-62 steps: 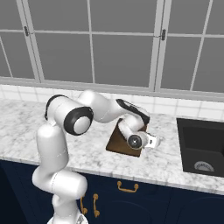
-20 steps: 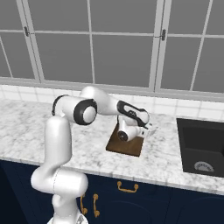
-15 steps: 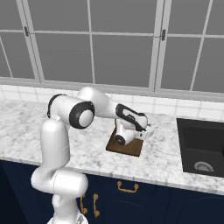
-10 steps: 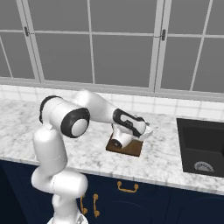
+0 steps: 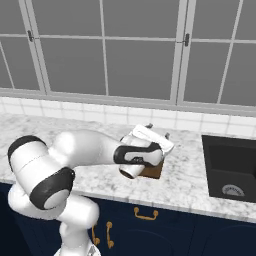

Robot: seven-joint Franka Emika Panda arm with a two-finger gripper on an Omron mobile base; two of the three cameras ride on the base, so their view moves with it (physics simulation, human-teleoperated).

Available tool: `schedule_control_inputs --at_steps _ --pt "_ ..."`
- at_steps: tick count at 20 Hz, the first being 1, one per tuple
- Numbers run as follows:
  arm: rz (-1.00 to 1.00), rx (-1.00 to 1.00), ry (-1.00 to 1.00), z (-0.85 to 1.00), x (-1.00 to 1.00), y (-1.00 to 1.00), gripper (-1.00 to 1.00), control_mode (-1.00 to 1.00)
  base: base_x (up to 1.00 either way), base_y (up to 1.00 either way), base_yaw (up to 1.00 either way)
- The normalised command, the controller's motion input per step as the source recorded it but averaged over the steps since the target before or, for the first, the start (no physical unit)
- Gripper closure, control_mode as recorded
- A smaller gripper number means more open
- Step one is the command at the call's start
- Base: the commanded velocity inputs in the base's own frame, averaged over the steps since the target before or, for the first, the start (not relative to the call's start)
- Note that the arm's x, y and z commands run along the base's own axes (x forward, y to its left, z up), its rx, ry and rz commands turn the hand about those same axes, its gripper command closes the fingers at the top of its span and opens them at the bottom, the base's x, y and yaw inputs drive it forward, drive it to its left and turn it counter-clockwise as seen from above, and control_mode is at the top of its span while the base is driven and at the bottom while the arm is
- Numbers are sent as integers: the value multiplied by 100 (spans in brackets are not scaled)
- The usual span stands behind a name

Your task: Pick up the sponge from the counter and clean the cutting board by briefly scrubbing or pressing down on the cutting board. Once finished, release the sponge.

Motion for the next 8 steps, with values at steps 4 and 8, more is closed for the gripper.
schedule_control_inputs --at_steps 4,8 --pt "0 -9 -2 100 -98 8 -100 -100 0 0 0" --pt "1 -12 -1 86 -99 22 -100 -100 0 0 0"
